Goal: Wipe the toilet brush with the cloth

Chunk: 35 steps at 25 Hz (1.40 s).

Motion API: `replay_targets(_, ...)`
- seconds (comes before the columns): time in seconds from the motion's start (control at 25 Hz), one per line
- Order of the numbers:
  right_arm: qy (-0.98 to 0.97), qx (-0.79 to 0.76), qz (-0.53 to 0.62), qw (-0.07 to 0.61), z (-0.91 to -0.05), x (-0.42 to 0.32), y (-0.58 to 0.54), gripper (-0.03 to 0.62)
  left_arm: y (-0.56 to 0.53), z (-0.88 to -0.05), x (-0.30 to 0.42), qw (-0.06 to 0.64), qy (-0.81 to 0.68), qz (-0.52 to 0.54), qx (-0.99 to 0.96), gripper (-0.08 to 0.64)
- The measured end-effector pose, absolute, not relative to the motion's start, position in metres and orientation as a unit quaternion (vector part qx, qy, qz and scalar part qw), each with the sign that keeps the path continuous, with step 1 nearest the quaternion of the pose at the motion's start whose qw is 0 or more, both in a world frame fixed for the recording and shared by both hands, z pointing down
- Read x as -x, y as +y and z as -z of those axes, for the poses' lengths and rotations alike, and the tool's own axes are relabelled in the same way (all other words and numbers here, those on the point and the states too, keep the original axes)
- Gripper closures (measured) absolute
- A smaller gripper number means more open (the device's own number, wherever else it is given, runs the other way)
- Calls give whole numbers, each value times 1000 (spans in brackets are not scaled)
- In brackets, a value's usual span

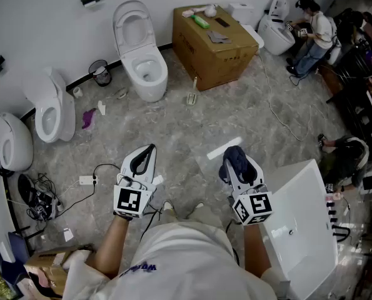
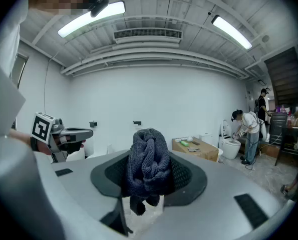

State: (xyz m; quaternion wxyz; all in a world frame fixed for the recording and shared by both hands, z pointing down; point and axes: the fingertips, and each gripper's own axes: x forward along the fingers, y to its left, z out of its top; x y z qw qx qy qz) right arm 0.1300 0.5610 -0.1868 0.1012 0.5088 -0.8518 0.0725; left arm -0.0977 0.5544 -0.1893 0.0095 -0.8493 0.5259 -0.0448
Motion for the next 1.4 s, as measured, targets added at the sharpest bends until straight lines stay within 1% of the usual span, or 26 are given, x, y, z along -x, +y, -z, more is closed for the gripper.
replay_targets(0.32, -837, -530, -74, 111, 178, -118, 565, 420, 553, 176, 124, 2, 529, 43, 848, 558)
replay_targets(0.48, -828, -543, -98, 102, 172, -129, 550, 419, 539, 171, 120, 11, 527, 62, 848, 558)
replay_targets(0.68, -823, -545, -113, 109, 153, -135, 509, 416, 501, 161, 107, 34, 520, 92, 848, 558)
replay_targets(0.92, -826, -537, -118, 128, 109, -143, 405, 416, 390, 134, 79, 73, 505, 131, 850, 558)
replay_targets(1.2, -826, -520, -141, 167, 62, -191, 248, 416, 224, 99, 22, 57, 497, 163, 851, 558)
replay_targets(1.28, -824, -521, -144, 171, 56, -206, 213, 416, 187, 94, 9, 47, 499, 161, 850, 558)
replay_targets(1.4, -823, -525, -140, 166, 52, -220, 167, 416, 141, 85, -1, 55, 503, 180, 843, 558)
